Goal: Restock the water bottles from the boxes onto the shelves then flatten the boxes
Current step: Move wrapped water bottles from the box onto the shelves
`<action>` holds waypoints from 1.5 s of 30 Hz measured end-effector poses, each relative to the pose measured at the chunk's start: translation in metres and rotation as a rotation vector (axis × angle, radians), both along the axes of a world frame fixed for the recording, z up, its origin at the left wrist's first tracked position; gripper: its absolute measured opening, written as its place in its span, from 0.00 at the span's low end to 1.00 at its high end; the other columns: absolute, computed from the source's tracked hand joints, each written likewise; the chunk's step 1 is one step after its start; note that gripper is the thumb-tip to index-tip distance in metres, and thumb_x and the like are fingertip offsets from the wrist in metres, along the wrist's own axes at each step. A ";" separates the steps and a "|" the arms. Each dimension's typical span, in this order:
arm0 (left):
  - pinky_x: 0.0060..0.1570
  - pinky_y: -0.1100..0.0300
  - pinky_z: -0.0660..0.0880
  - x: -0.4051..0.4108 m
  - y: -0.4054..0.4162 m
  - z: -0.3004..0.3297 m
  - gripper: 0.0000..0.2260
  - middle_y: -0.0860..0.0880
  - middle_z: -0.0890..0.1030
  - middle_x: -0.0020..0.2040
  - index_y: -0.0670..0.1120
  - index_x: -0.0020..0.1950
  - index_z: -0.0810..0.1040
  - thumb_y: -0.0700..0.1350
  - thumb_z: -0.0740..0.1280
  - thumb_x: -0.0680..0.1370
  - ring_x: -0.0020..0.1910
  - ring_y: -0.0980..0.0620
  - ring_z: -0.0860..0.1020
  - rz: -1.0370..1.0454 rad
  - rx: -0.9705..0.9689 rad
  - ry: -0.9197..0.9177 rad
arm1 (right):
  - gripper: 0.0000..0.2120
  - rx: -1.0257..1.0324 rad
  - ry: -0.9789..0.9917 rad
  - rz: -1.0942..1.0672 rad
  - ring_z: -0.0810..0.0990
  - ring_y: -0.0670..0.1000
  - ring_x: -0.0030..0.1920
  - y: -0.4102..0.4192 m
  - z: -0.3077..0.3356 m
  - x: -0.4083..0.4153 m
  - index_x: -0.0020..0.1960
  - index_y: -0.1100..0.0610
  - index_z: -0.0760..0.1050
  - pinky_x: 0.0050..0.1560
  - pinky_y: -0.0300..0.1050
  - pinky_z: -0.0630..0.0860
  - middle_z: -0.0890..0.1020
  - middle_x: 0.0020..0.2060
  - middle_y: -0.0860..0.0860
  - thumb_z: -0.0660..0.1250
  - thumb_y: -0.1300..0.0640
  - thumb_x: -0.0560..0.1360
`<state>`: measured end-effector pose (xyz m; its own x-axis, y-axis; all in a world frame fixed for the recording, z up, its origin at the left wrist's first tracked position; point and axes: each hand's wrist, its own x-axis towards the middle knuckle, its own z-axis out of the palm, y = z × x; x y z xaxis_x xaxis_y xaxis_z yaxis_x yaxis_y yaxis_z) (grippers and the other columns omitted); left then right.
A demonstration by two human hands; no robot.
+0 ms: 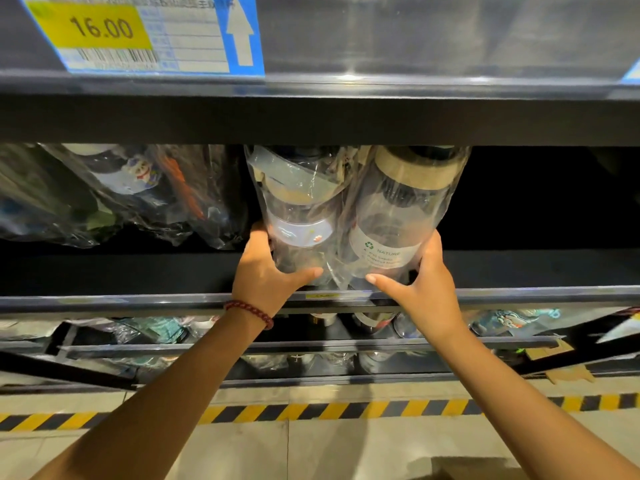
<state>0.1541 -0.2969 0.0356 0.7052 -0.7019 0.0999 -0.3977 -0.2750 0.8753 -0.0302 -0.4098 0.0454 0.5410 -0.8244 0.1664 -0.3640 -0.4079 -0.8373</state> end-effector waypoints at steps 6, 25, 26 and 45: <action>0.51 0.51 0.79 0.011 -0.011 -0.006 0.32 0.44 0.77 0.52 0.38 0.56 0.72 0.50 0.81 0.60 0.51 0.48 0.76 0.031 0.051 -0.087 | 0.30 0.029 0.040 -0.064 0.75 0.47 0.54 -0.005 -0.003 0.012 0.59 0.54 0.63 0.45 0.28 0.70 0.74 0.53 0.46 0.78 0.55 0.66; 0.66 0.53 0.70 0.040 -0.060 -0.004 0.39 0.48 0.72 0.67 0.45 0.72 0.64 0.39 0.78 0.65 0.66 0.48 0.71 0.065 -0.064 0.185 | 0.41 0.194 -0.206 -0.083 0.76 0.35 0.53 -0.057 -0.012 0.056 0.73 0.60 0.57 0.45 0.24 0.73 0.74 0.58 0.50 0.74 0.71 0.66; 0.66 0.50 0.70 0.041 -0.060 -0.005 0.39 0.47 0.72 0.67 0.45 0.71 0.64 0.40 0.78 0.64 0.66 0.48 0.71 0.062 -0.060 0.181 | 0.41 0.197 -0.206 -0.081 0.76 0.32 0.52 -0.057 -0.013 0.056 0.74 0.60 0.57 0.47 0.25 0.73 0.73 0.58 0.49 0.74 0.71 0.66; 0.50 0.67 0.77 -0.073 0.075 0.057 0.22 0.44 0.78 0.58 0.45 0.61 0.74 0.34 0.74 0.69 0.58 0.47 0.78 -0.279 0.169 0.521 | 0.13 0.681 -0.244 -0.288 0.79 0.48 0.48 0.085 0.048 -0.124 0.55 0.60 0.75 0.46 0.35 0.77 0.79 0.50 0.59 0.70 0.67 0.72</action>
<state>0.0807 -0.2215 0.0929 0.4190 -0.8430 -0.3373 -0.0064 -0.3743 0.9273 -0.1541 -0.3246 0.0930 0.3032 -0.8902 -0.3400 -0.1505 0.3076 -0.9395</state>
